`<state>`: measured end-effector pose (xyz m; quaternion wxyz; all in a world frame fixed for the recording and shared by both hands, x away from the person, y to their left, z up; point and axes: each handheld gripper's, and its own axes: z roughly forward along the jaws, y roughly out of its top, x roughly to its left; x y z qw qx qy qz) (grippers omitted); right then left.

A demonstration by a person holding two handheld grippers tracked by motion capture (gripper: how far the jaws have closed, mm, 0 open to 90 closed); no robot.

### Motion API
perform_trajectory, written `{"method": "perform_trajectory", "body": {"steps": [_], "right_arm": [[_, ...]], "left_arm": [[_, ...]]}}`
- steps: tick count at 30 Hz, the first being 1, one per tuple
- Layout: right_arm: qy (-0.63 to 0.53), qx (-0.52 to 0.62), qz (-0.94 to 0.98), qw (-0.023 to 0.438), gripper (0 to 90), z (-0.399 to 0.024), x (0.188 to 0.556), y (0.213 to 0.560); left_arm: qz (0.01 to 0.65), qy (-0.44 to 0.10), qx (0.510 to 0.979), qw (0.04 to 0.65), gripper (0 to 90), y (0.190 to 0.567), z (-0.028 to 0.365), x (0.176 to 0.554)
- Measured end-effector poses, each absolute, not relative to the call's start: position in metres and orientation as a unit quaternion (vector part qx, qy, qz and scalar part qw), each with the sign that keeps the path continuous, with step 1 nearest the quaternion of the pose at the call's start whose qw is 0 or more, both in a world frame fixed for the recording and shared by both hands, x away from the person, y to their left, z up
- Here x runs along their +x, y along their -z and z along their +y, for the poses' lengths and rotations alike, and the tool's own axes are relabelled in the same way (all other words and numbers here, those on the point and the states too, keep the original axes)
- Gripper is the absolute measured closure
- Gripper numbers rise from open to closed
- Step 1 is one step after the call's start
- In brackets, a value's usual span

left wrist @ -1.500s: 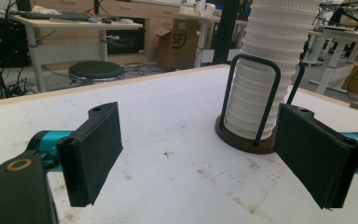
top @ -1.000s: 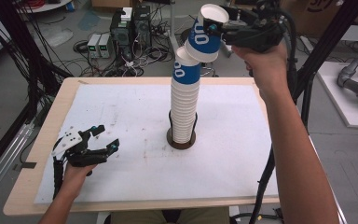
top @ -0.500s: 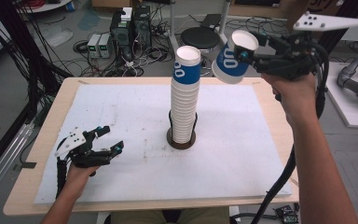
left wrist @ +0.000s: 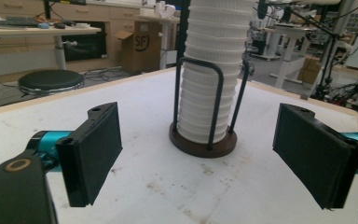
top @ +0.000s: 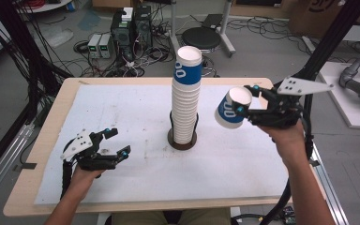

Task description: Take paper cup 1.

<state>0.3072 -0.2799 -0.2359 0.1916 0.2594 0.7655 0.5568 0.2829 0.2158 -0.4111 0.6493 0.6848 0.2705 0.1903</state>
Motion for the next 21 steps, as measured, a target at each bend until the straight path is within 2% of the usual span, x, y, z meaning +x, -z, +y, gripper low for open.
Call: {"method": "perform_trajectory", "body": {"steps": [3, 9, 21], "right_arm": [[-0.555, 0.259, 0.770, 0.178, 31.3, -0.275, 0.306, 0.266], [-0.553, 0.254, 0.775, 0.170, 31.2, -0.268, 0.304, 0.291], [-0.555, 0.236, 0.781, 0.164, 31.2, -0.253, 0.296, 0.306]], "left_arm": [[0.266, -0.181, 0.681, 0.658, 14.8, 0.410, 0.212, 0.282], [0.252, -0.194, 0.688, 0.653, 15.0, 0.407, 0.200, 0.281], [0.248, -0.174, 0.701, 0.645, 14.8, 0.410, 0.193, 0.278]]}}
